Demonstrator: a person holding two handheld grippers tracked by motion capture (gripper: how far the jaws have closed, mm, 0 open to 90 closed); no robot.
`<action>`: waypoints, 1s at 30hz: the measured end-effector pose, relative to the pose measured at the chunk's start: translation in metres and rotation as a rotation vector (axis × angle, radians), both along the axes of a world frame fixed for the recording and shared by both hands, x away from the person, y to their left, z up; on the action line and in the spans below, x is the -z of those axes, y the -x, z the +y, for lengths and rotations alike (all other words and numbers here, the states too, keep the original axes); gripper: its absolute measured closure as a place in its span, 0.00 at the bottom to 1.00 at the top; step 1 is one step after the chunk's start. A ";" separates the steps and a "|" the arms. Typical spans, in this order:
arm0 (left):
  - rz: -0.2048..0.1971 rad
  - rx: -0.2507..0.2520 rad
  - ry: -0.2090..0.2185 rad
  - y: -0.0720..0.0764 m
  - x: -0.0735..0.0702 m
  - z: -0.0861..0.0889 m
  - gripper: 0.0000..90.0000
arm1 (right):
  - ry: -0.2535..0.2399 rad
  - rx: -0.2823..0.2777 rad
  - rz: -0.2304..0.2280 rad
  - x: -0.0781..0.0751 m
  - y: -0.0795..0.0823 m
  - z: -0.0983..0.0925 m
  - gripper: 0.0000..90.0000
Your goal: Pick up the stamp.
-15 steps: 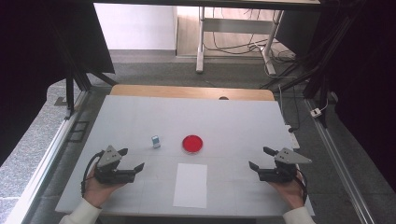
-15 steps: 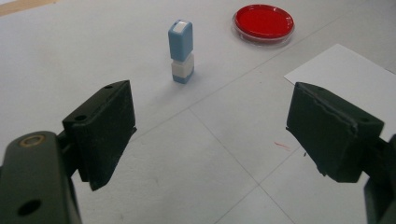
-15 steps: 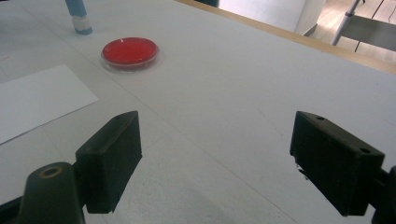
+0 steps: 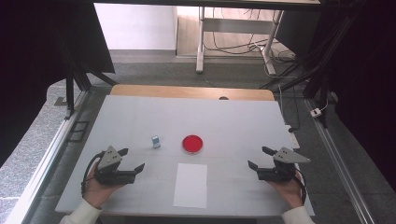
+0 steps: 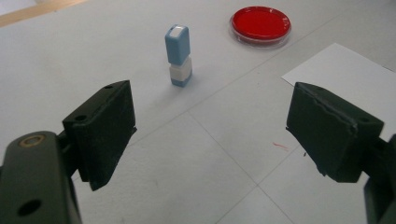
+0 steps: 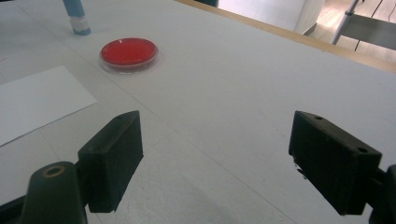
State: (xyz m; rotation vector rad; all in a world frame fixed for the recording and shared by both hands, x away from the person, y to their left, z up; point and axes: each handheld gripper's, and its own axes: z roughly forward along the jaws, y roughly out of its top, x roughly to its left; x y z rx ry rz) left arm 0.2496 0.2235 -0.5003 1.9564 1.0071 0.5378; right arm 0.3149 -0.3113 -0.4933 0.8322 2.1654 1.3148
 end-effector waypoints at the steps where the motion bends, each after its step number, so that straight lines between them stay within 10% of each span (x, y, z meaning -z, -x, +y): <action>1: 0.003 0.003 0.002 0.000 0.000 0.000 0.17 | 0.000 0.000 0.000 0.000 0.000 0.000 0.19; 30: 0.000 0.017 -0.010 -0.006 -0.005 -0.004 0.17 | 0.014 0.006 0.026 0.005 0.003 0.003 0.20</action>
